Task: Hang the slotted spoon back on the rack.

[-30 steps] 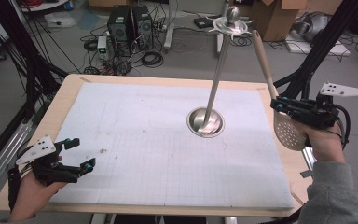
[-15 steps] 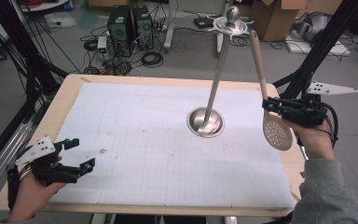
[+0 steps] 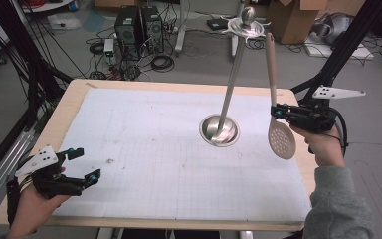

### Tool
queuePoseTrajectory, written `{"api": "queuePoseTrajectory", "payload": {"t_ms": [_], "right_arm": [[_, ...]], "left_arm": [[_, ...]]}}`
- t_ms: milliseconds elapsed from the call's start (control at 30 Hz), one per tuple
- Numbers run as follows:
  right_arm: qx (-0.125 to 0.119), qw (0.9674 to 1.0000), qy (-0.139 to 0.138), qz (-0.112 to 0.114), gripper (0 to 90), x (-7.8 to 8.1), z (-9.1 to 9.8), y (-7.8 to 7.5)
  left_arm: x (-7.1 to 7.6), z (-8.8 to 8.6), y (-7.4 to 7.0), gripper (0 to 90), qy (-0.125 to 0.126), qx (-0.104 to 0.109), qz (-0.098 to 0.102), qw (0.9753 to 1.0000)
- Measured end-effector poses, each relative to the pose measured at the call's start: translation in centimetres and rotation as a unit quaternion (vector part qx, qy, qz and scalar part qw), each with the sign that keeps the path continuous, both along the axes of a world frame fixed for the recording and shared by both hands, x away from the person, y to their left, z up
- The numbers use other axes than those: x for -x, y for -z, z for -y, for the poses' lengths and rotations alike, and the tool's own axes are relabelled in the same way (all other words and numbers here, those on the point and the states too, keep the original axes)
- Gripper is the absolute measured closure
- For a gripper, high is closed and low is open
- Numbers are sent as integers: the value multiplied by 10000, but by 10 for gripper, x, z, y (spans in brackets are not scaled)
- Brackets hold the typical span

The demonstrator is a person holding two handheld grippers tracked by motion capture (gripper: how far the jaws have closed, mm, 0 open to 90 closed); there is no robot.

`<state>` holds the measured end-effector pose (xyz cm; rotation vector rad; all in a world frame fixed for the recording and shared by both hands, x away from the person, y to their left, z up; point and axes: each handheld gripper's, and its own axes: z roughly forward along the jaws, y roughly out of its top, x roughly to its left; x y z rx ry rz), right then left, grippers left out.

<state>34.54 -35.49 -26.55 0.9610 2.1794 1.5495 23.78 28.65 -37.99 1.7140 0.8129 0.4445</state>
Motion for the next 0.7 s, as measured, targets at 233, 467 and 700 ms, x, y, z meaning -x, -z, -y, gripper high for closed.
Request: {"api": "queuePoseTrajectory", "payload": {"t_ms": [233, 467, 700], "right_arm": [[88, 9999, 59, -28, 787, -5, -9, 3], [124, 9998, 119, -93, 786, -12, -22, 6], [54, 9998, 135, -126, 786, -17, -30, 9]], "left_arm": [[1, -1, 0, 19, -14, 4, -4, 10000], [2, -1, 0, 19, -24, 30, -5, 10000], [3, -2, 0, 19, -18, 14, -15, 10000]]}}
